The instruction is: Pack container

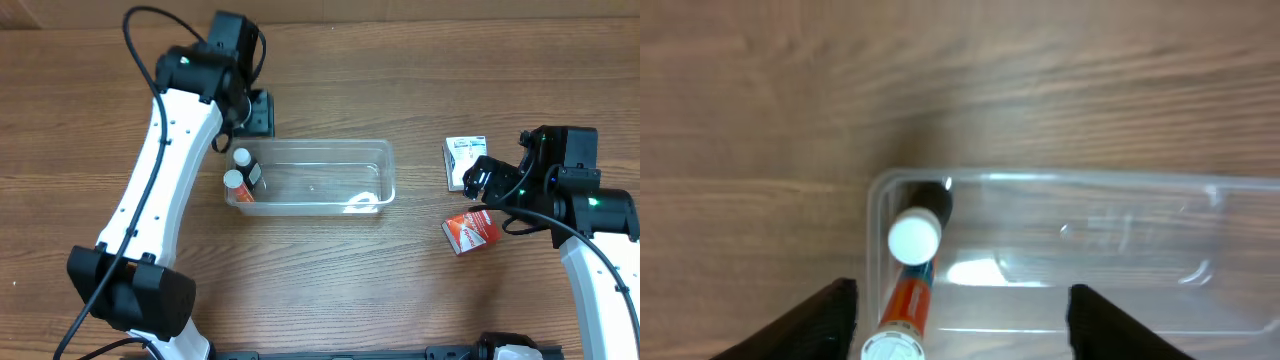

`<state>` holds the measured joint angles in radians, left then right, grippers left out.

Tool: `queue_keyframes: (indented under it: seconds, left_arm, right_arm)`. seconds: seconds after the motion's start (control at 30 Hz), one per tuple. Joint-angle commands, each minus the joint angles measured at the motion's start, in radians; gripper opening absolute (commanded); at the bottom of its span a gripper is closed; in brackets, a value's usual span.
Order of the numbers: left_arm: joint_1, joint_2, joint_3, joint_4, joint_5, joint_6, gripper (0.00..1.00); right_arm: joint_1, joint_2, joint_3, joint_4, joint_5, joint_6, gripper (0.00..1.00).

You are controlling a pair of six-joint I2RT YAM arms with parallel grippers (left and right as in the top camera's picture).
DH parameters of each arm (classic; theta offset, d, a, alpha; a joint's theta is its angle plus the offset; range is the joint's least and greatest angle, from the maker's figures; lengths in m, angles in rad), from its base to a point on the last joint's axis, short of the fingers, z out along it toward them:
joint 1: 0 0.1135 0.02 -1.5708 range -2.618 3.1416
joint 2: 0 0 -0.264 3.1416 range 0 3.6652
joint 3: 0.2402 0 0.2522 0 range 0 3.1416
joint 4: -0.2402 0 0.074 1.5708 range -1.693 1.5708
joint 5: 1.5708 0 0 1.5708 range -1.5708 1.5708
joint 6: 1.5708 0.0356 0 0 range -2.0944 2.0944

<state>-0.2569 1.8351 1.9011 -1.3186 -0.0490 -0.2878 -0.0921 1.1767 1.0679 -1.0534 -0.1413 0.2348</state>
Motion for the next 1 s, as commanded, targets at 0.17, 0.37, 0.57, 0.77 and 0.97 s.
queue_keyframes:
  seconds: [0.17, 0.37, 0.57, 0.77, 0.97]
  left_arm:
    - [0.157, -0.002, 0.230, -0.028, -0.013, 0.026, 0.89]
    - [0.270, -0.036, 0.277, -0.034, -0.010, 0.007, 0.95]
    - [0.317, -0.057, 0.277, -0.043, -0.010, 0.003, 0.95]
    - [0.316, -0.057, 0.277, -0.037, -0.010, 0.003, 0.96]
    - [0.316, -0.057, 0.277, -0.034, -0.010, 0.003, 0.96]
  right_arm:
    - [-0.006, 0.050, 0.124, 0.056, 0.064, -0.061, 1.00]
    - [-0.006, 0.240, 0.353, 0.022, 0.161, -0.099, 1.00]
    - [-0.006, 0.494, 0.431, -0.004, 0.166, -0.175, 1.00]
    - [-0.003, 0.710, 0.431, -0.016, 0.166, -0.225, 1.00]
    - [-0.002, 0.808, 0.430, -0.016, 0.135, -0.244, 1.00]
